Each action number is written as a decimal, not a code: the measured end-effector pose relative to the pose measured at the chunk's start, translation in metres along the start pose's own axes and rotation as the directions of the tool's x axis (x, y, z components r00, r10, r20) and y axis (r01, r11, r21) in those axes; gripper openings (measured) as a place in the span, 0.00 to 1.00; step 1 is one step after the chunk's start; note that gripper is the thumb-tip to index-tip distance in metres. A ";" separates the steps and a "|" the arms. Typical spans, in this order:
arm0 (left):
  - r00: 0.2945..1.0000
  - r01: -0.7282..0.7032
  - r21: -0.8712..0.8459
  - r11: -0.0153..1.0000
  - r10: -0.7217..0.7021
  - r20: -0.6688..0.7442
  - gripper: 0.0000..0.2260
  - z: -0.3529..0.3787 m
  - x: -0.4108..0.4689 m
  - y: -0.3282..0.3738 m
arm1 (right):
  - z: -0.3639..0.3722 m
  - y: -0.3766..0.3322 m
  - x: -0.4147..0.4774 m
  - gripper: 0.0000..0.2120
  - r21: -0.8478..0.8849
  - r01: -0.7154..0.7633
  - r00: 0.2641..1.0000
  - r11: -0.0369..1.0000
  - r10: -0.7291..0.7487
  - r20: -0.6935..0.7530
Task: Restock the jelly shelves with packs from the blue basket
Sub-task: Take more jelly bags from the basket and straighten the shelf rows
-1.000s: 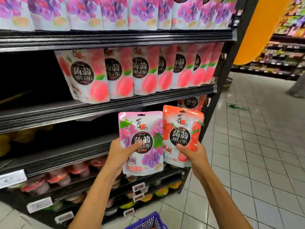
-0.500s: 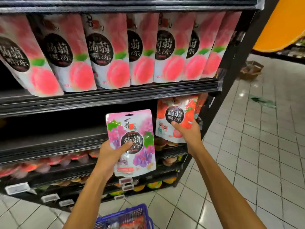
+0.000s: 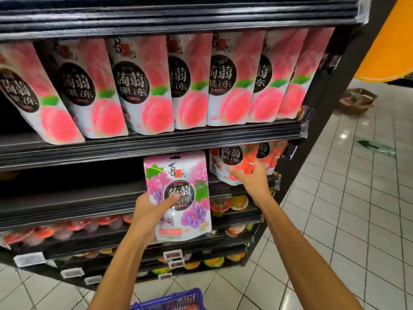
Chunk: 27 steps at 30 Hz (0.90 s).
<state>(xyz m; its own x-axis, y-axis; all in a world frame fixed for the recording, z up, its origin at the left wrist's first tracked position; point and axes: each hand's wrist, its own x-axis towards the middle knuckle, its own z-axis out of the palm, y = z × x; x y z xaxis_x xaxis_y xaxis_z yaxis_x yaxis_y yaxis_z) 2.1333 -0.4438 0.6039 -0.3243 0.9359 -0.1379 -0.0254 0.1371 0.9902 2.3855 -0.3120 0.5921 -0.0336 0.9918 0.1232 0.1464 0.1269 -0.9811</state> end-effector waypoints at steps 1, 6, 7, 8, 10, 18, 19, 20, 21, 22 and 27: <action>1.000 -0.003 0.002 1.000 0.003 0.003 0.24 0.000 0.002 -0.001 | -0.003 0.001 -0.003 0.13 -0.030 0.023 1.000 0.999 -0.022 0.016; 1.000 -0.017 -0.024 1.000 0.017 0.008 0.24 0.002 0.005 0.000 | -0.009 0.011 -0.024 0.18 -0.212 0.124 0.991 0.969 -0.132 -0.028; 1.000 -0.019 -0.034 0.999 0.020 0.011 0.23 0.003 0.005 0.001 | -0.008 0.013 -0.026 0.18 -0.234 0.122 0.989 0.965 -0.137 -0.050; 1.000 -0.021 -0.042 0.999 0.021 0.014 0.23 0.004 0.004 0.001 | -0.007 0.014 -0.026 0.17 -0.262 0.114 0.988 0.958 -0.138 -0.074; 1.000 -0.017 -0.061 0.998 0.018 0.017 0.22 0.006 0.003 0.002 | -0.003 0.016 -0.025 0.20 -0.342 0.065 0.983 0.937 -0.120 -0.142; 0.998 -0.030 -0.094 0.995 0.034 0.043 0.21 0.002 -0.007 0.006 | 0.002 0.023 -0.017 0.25 -0.409 -0.052 0.953 0.911 -0.077 -0.292; 0.999 -0.027 -0.113 0.993 0.032 0.043 0.19 0.001 -0.009 0.008 | 0.003 0.022 -0.017 0.24 -0.400 -0.050 0.953 0.915 -0.076 -0.294; 0.998 -0.026 -0.128 0.991 0.032 0.044 0.17 0.000 -0.011 0.011 | 0.003 0.021 -0.018 0.25 -0.386 -0.051 0.952 0.921 -0.072 -0.297; 0.998 -0.027 -0.135 0.991 0.034 0.048 0.16 -0.001 -0.014 0.015 | 0.004 0.017 -0.020 0.26 -0.372 -0.057 0.947 0.926 -0.068 -0.314; 0.998 -0.028 -0.137 0.990 0.035 0.052 0.16 -0.003 -0.016 0.018 | 0.005 0.012 -0.023 0.27 -0.359 -0.056 0.934 0.932 -0.078 -0.348; 0.996 -0.064 -0.118 0.991 0.071 0.058 0.19 -0.020 -0.031 0.034 | 0.027 -0.030 -0.061 0.13 -0.175 0.099 0.943 0.980 -0.148 -0.297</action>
<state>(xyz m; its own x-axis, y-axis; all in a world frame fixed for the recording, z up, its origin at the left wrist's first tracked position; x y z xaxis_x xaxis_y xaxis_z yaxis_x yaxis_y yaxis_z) 2.1236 -0.4746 0.6427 -0.2700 0.9604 -0.0684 -0.1160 0.0380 0.9925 2.3568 -0.3769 0.6105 0.2400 0.9213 0.3058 0.3129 0.2248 -0.9228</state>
